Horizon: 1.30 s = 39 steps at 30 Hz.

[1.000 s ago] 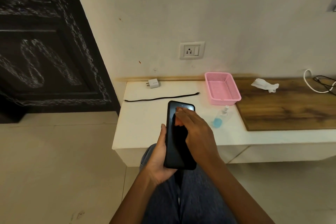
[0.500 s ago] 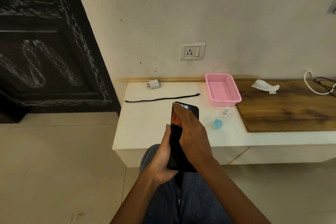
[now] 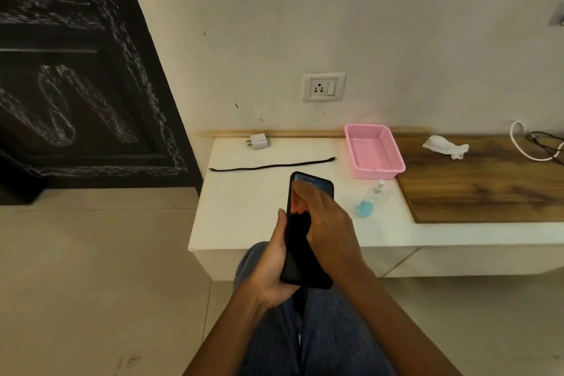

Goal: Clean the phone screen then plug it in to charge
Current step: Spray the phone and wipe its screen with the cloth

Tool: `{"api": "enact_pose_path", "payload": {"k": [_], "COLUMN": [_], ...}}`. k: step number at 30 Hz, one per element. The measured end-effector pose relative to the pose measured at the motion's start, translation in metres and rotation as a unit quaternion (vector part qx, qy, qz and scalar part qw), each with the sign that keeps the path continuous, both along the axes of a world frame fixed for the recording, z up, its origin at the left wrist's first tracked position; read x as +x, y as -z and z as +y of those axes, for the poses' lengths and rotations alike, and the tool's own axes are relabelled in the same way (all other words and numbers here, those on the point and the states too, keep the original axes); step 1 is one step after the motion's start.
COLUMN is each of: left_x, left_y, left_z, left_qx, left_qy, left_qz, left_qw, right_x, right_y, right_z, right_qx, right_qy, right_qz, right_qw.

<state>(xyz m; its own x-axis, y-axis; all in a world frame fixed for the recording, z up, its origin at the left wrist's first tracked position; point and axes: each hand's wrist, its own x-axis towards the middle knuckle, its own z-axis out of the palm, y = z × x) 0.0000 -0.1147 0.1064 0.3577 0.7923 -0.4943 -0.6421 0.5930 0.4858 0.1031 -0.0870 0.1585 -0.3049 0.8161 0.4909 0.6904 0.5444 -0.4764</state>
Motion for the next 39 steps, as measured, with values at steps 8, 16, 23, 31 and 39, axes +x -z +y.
{"api": "enact_pose_path", "payload": {"k": [8,16,23,31,39], "left_x": [-0.005,-0.006,0.000,-0.005,-0.002], "left_y": [0.004,0.002,-0.004,0.009,0.006], "left_z": [-0.001,-0.002,0.001,-0.001,-0.002], "left_qx": [-0.003,0.004,0.015,0.004,0.000], "left_qy": [-0.003,-0.010,-0.004,-0.021,-0.009], "left_qz": [-0.034,-0.036,-0.044,-0.070,-0.044], "left_qw": [0.999,0.999,0.999,0.997,0.999], "right_x": [-0.003,0.003,0.008,0.003,0.008], "right_y": [0.013,0.001,-0.009,0.018,0.003], "right_z": [-0.023,-0.023,0.012,-0.029,-0.002], "right_qx": [-0.015,-0.045,-0.016,-0.013,-0.028], "right_qy": [-0.019,-0.035,0.024,-0.023,0.009], "right_qz": [0.025,0.066,0.046,-0.002,-0.020], "right_qw": [0.999,0.996,0.999,1.000,0.999]}}
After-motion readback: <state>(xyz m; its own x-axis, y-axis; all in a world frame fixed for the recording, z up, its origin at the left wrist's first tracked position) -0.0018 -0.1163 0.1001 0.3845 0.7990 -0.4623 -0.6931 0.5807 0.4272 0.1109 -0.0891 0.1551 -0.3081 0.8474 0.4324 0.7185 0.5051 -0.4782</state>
